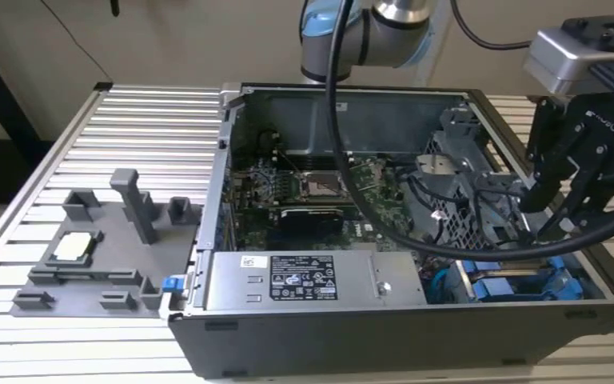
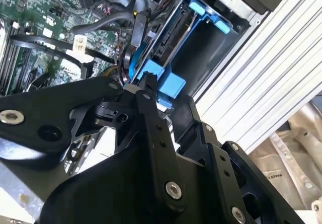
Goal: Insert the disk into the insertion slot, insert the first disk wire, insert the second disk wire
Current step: 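Insert the first disk wire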
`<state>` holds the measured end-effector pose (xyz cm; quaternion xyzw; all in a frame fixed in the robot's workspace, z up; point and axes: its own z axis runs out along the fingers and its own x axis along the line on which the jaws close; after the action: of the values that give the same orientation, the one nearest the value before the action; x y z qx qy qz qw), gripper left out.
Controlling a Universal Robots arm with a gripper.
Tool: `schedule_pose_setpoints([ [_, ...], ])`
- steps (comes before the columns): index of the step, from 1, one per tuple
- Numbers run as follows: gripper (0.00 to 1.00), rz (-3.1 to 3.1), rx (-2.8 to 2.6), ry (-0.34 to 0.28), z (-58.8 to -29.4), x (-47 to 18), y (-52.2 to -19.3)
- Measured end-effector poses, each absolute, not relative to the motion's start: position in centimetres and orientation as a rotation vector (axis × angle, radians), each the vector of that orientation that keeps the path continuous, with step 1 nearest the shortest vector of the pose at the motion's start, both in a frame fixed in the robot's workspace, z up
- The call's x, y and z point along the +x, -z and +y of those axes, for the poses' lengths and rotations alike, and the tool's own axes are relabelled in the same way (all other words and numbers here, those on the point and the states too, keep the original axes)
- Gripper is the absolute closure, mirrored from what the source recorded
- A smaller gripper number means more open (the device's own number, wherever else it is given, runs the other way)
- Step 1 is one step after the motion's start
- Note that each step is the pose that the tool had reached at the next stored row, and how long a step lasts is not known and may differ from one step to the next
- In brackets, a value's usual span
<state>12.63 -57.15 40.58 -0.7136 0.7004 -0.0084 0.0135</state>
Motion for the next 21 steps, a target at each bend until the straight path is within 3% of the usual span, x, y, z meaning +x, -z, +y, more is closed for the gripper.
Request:
schedule_pose_setpoints([
  [8, 0.6, 2.096, -2.144, 0.131, -57.08, 12.29, -40.54],
  [21, 0.6, 1.974, -2.199, 0.123, -56.36, 12.15, -40.0],
])
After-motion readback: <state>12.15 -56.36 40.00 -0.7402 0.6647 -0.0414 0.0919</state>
